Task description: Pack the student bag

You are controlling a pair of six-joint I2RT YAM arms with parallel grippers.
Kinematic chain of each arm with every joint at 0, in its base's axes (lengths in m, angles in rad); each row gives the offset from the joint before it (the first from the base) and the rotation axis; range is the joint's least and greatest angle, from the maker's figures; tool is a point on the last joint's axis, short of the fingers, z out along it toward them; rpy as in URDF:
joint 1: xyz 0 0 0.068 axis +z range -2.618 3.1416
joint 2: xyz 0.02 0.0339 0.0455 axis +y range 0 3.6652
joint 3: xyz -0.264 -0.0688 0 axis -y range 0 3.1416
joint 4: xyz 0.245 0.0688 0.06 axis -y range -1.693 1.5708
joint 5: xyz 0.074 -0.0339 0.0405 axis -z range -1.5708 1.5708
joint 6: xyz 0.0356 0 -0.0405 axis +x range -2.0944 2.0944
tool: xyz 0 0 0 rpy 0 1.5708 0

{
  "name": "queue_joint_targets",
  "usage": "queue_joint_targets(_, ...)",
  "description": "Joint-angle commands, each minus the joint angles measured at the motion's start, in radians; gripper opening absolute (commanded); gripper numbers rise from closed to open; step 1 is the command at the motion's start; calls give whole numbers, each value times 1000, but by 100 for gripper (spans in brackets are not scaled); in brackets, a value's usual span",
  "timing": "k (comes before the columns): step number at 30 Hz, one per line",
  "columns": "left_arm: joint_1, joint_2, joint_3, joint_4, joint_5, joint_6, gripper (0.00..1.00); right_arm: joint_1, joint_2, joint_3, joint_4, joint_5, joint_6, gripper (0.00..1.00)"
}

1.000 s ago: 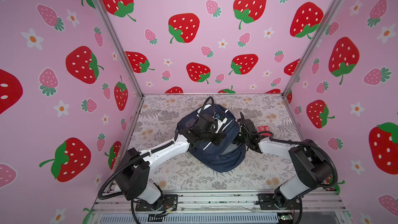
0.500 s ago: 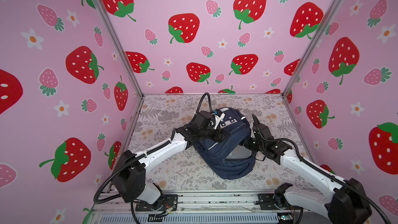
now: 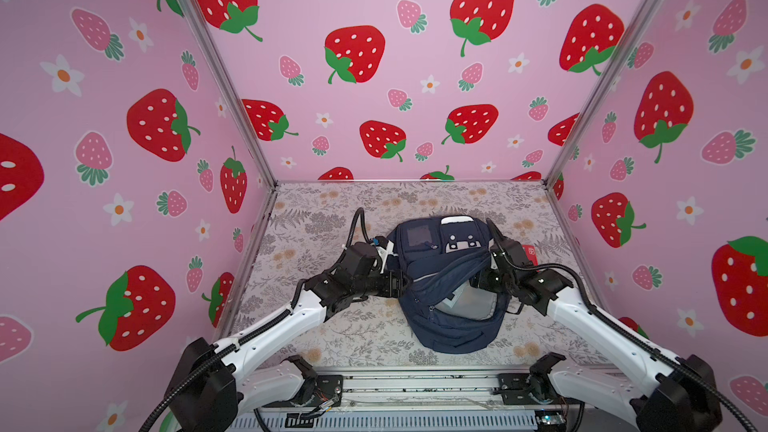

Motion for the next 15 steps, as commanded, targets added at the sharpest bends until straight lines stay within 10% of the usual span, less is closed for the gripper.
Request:
queue_joint_targets(1, -15, 17, -29, 156, -1, -181, 83, -2, 102, 74, 27, -32, -102, 63)
queue_joint_targets(9, -50, 169, -20, 392, 18, -355, 84, -3, 88, 59, -9, -16, -94, 62)
queue_joint_targets(15, -103, 254, 153, 151, -53, -137, 84, -4, 58, 42, -83, 15, -115, 65)
